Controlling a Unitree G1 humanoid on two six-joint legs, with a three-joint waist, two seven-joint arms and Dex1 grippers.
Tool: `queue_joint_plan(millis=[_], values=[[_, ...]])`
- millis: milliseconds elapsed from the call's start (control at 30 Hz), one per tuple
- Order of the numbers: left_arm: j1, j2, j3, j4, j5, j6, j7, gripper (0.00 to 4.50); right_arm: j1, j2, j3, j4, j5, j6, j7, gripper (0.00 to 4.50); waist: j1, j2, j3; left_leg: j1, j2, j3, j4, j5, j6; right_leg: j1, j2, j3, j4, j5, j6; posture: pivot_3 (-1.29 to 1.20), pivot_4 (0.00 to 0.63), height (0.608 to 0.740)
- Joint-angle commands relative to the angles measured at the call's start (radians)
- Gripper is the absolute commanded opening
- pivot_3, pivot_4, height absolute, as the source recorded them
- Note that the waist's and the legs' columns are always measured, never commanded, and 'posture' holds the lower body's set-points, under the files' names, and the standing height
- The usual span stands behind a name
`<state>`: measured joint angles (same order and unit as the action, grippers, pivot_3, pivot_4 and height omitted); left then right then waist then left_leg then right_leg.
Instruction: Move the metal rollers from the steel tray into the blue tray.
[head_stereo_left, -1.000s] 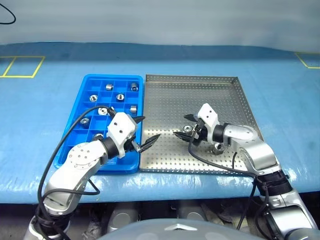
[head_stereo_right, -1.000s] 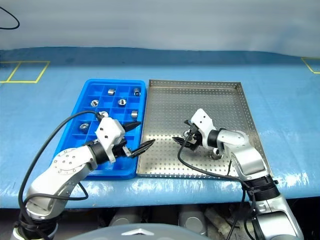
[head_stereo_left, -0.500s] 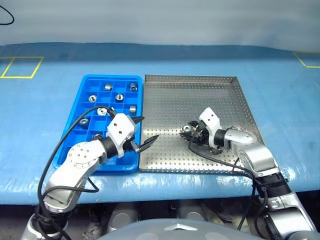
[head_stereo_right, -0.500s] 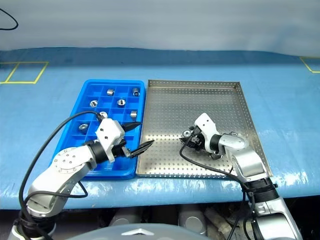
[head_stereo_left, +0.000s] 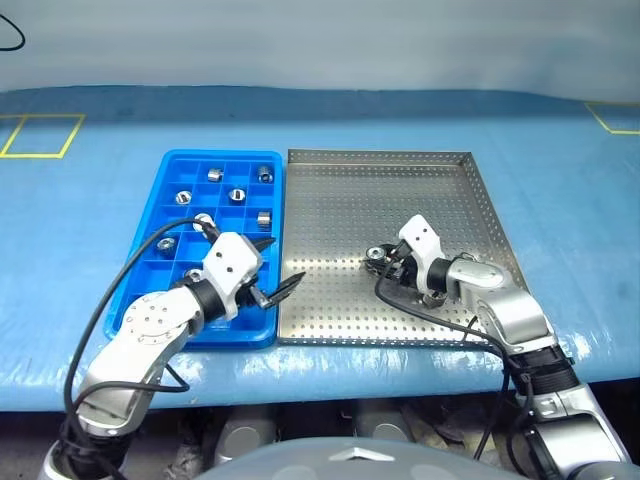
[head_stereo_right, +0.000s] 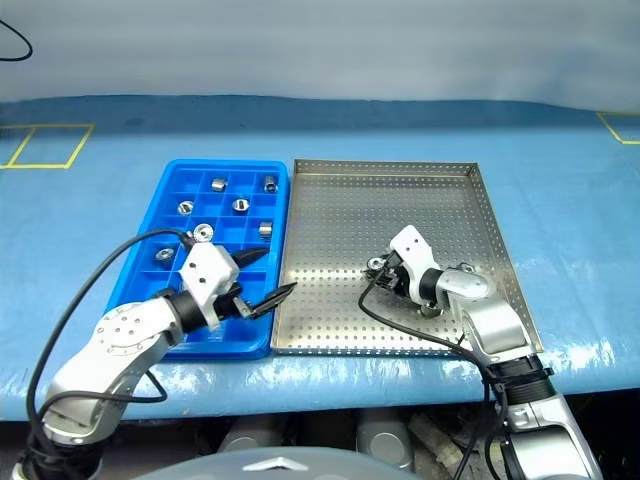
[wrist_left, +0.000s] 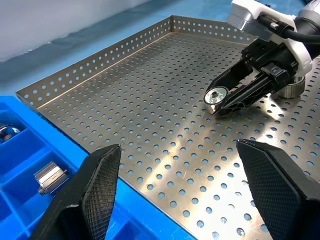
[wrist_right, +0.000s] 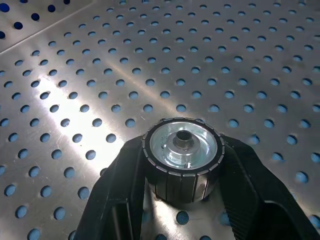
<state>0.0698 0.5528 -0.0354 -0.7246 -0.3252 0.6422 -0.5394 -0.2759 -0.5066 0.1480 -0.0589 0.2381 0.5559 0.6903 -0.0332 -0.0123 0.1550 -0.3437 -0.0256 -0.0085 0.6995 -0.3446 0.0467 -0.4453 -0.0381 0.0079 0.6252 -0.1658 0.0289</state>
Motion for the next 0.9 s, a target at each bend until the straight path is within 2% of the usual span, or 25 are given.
queue_joint_plan(millis=[33,200,333,600,900], values=[[0.038,0.021,0.082,-0.083,-0.016,0.009,0.014,4.03,-0.057,0.021,-0.016,-0.073,0.022,-0.012,0.006,1.75,0.0,0.001,0.001,0.0,0.0,0.0,0.0,0.0,0.0,0.0,0.0,0.0,0.0,0.0,0.0,-0.04,0.15,0.74],[0.18,0.026,0.26,-0.172,-0.019,0.028,0.052,4.03,-0.169,0.108,0.041,-0.062,0.021,-0.074,0.043,1.75,0.002,0.001,0.001,0.0,0.0,-0.001,-0.001,0.0,0.0,0.0,0.0,-0.001,0.0,0.0,0.0,0.03,0.15,0.74],[0.257,0.008,0.327,-0.216,-0.017,0.037,0.083,4.03,-0.245,0.212,0.084,0.016,-0.003,-0.155,0.049,1.75,0.019,0.001,0.001,0.0,0.0,-0.002,-0.002,0.001,-0.001,0.0,0.0,-0.002,0.0,0.0,0.0,0.07,0.15,0.74],[0.379,-0.055,0.313,-0.286,-0.001,0.037,0.144,4.03,-0.399,0.401,0.205,0.288,-0.021,-0.212,0.159,1.75,0.052,0.002,0.001,-0.001,-0.001,-0.007,-0.003,0.001,-0.003,0.0,-0.002,-0.008,0.0,-0.003,-0.005,0.16,0.15,0.74],[0.433,-0.08,0.305,-0.321,0.007,0.035,0.179,4.03,-0.515,0.519,0.206,0.548,-0.055,-0.307,0.207,1.75,0.07,0.002,0.002,-0.001,-0.001,-0.015,-0.008,0.005,-0.01,0.001,-0.001,-0.015,0.001,-0.004,-0.007,0.2,0.15,0.74]])
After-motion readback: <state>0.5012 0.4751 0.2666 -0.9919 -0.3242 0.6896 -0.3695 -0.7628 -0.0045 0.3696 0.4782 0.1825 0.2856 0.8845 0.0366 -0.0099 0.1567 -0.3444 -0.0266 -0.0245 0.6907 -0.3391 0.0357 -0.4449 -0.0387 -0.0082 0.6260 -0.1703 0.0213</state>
